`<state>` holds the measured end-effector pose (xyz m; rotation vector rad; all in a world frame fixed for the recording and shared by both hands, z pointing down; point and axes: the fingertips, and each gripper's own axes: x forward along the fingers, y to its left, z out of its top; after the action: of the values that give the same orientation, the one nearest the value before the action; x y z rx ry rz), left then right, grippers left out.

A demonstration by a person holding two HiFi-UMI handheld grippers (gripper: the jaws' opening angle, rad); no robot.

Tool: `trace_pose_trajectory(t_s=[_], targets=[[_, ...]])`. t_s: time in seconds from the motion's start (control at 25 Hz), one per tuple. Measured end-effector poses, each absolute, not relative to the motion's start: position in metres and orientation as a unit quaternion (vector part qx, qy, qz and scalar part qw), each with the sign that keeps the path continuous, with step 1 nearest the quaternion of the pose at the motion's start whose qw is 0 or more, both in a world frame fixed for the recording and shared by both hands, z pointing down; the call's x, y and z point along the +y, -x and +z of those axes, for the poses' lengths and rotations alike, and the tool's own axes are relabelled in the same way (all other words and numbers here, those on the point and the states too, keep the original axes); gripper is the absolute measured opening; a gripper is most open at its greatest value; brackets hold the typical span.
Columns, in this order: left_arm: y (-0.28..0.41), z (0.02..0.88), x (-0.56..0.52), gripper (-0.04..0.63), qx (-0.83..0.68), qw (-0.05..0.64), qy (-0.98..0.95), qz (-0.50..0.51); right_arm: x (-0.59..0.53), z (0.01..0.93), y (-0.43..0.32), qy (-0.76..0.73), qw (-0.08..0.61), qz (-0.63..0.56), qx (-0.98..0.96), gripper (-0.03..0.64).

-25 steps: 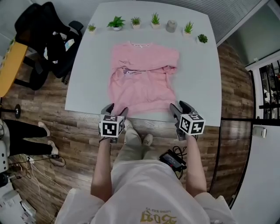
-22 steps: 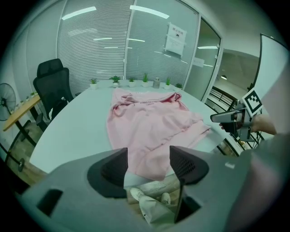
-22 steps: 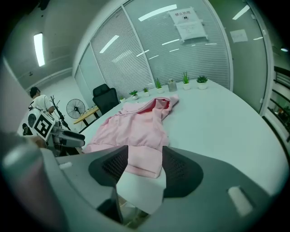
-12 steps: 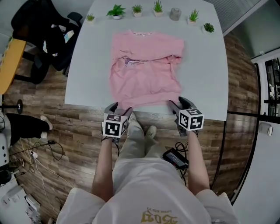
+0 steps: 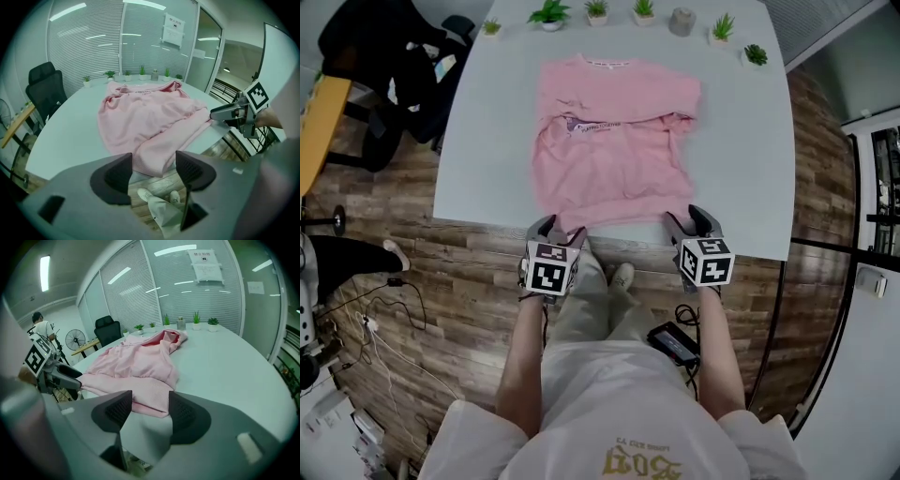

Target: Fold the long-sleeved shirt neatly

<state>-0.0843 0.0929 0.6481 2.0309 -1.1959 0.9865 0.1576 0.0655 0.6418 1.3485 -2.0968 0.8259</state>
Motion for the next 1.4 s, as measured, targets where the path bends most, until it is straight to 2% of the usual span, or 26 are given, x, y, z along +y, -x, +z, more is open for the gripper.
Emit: trace_pose_trajectory(t_s=[0.32, 0.44, 0.6, 0.76, 0.84, 1.0, 1.16, 1.4], targets=[[0.088, 0.651, 0.091, 0.253, -0.465, 0.293, -0.750, 0.369, 0.064, 0.644, -0.163, -0.502, 0.246, 0.298, -0.774, 0.270], [0.090, 0.653, 0.090, 0.221, -0.476, 0.294, -0.741, 0.372, 0.062, 0.647, -0.160, -0.494, 0.262, 0.295, -0.774, 0.265], [0.091, 0.658, 0.087, 0.165, -0.479, 0.284, -0.741, 0.374, 0.061, 0.653, -0.162, -0.485, 0.319, 0.258, -0.772, 0.161], [0.093, 0.659, 0.082, 0.146, -0.492, 0.272, -0.738, 0.373, 0.062, 0.655, -0.158, -0.470, 0.330, 0.262, -0.775, 0.144], [0.093, 0.658, 0.080, 0.140, -0.497, 0.271, -0.734, 0.374, 0.063, 0.656, -0.157, -0.468, 0.326, 0.291, -0.768, 0.074], [0.094, 0.658, 0.079, 0.121, -0.492, 0.272, -0.731, 0.386, 0.065, 0.657, -0.154, -0.449, 0.322, 0.314, -0.772, 0.044], [0.097, 0.658, 0.081, 0.076, -0.490, 0.267, -0.728, 0.398, 0.071, 0.652, -0.152, -0.431, 0.314, 0.322, -0.782, 0.043], [0.095, 0.653, 0.093, 0.060, -0.462, 0.333, -0.733, 0.373, 0.079, 0.638, -0.153, -0.446, 0.289, 0.314, -0.787, 0.040]])
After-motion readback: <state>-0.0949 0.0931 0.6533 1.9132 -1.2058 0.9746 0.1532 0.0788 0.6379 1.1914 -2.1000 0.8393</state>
